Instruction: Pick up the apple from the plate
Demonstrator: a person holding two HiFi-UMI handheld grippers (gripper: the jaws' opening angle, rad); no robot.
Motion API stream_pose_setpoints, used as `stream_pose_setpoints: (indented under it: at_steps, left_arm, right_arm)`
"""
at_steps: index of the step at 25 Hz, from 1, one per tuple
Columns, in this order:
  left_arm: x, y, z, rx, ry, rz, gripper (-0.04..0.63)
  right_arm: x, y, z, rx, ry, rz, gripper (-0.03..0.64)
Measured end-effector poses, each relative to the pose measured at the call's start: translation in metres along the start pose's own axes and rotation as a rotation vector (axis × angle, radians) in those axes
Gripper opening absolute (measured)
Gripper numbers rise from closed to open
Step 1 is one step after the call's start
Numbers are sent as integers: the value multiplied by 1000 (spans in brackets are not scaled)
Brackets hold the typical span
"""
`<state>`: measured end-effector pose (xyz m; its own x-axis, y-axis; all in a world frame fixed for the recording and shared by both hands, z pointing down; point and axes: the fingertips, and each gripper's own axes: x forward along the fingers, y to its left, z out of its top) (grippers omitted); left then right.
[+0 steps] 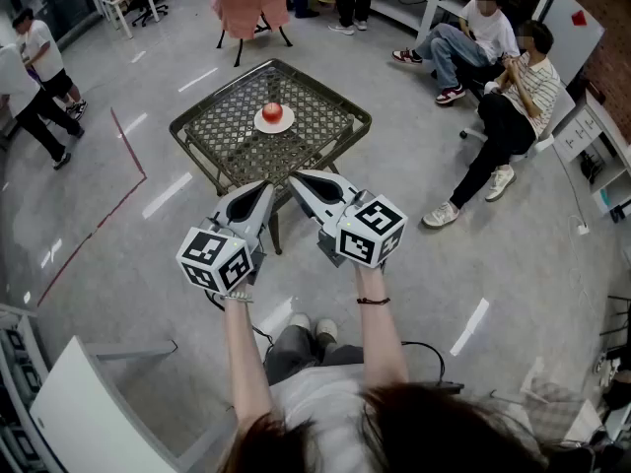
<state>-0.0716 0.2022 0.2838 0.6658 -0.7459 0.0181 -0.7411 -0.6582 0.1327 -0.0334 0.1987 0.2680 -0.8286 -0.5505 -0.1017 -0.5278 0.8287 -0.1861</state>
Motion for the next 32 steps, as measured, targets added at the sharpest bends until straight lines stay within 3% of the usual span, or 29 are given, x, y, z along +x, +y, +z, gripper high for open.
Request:
stream_pose_setpoints:
  at_steps: [18,32]
  left_arm:
    - [9,-3,-4,-1,17,2,11]
    - [24,2,-19,-29,52,45,11]
  right_arm:
    - [-6,-5,-1,-7,14,15,9]
    - [-8,-30,-12,58,29,17,9]
